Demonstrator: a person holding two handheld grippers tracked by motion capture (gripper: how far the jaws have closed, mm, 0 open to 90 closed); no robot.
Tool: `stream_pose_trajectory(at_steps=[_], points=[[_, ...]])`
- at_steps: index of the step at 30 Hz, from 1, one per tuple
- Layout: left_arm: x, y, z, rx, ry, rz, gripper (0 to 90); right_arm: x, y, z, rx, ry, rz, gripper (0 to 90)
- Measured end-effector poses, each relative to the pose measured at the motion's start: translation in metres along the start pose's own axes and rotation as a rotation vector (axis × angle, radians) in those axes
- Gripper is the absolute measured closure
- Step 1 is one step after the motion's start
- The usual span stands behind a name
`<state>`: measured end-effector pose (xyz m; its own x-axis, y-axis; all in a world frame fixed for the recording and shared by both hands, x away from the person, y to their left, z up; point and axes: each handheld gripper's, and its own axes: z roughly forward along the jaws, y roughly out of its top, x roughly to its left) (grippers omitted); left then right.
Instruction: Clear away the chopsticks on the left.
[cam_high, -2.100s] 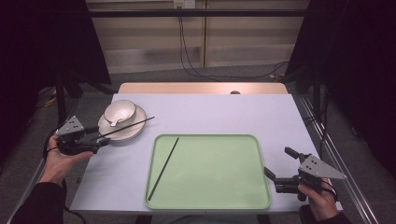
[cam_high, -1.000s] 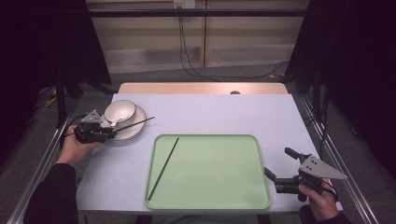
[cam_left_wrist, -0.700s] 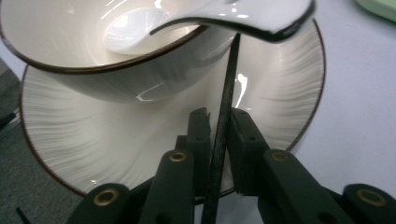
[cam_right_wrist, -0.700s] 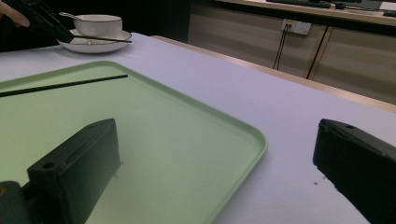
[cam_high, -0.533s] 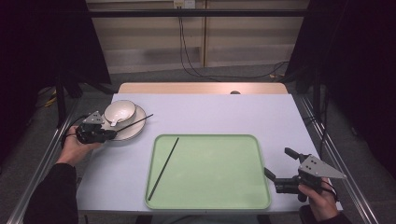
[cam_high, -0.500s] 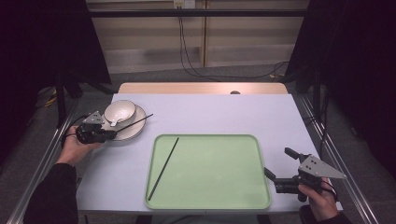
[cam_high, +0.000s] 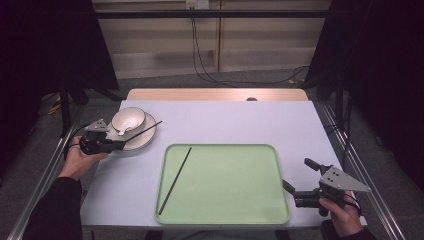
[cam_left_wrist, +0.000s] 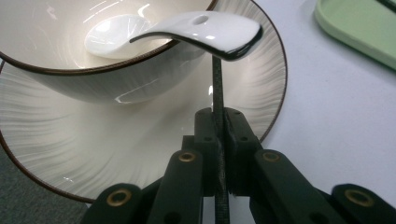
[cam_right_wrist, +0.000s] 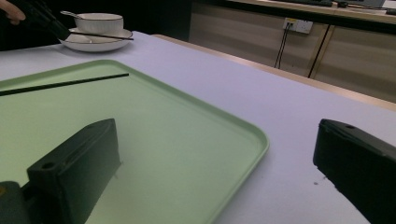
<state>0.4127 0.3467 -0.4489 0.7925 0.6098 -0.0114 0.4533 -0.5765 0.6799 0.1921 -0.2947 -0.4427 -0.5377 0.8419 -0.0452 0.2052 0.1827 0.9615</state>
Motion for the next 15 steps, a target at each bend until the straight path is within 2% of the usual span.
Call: stream_pose_trajectory(at_steps=[1,5,7,12,13,15], points=[[0.000,0.000,-0.001,-0.005,0.012,0.004,85.3,0.000,0.000,0.000,-0.001,-0.001,0.000,0.0],[-0.001,-0.001,-0.008,-0.013,0.007,0.002,85.3,0.001,-0.001,0.001,0.013,-0.004,-0.021,0.0],[-0.003,-0.003,-0.011,-0.014,0.002,-0.012,85.4,0.002,0.000,0.001,0.006,0.001,-0.022,0.0],[-0.008,-0.007,-0.020,-0.064,-0.001,-0.034,85.4,0.001,0.000,0.000,0.005,0.005,-0.018,0.0],[-0.009,-0.007,-0.023,-0.049,-0.001,-0.032,85.4,0.001,0.000,0.000,0.005,0.004,-0.014,0.0],[-0.012,-0.008,-0.026,-0.062,0.002,-0.034,85.5,0.001,0.000,0.000,0.005,0.005,-0.014,0.0]])
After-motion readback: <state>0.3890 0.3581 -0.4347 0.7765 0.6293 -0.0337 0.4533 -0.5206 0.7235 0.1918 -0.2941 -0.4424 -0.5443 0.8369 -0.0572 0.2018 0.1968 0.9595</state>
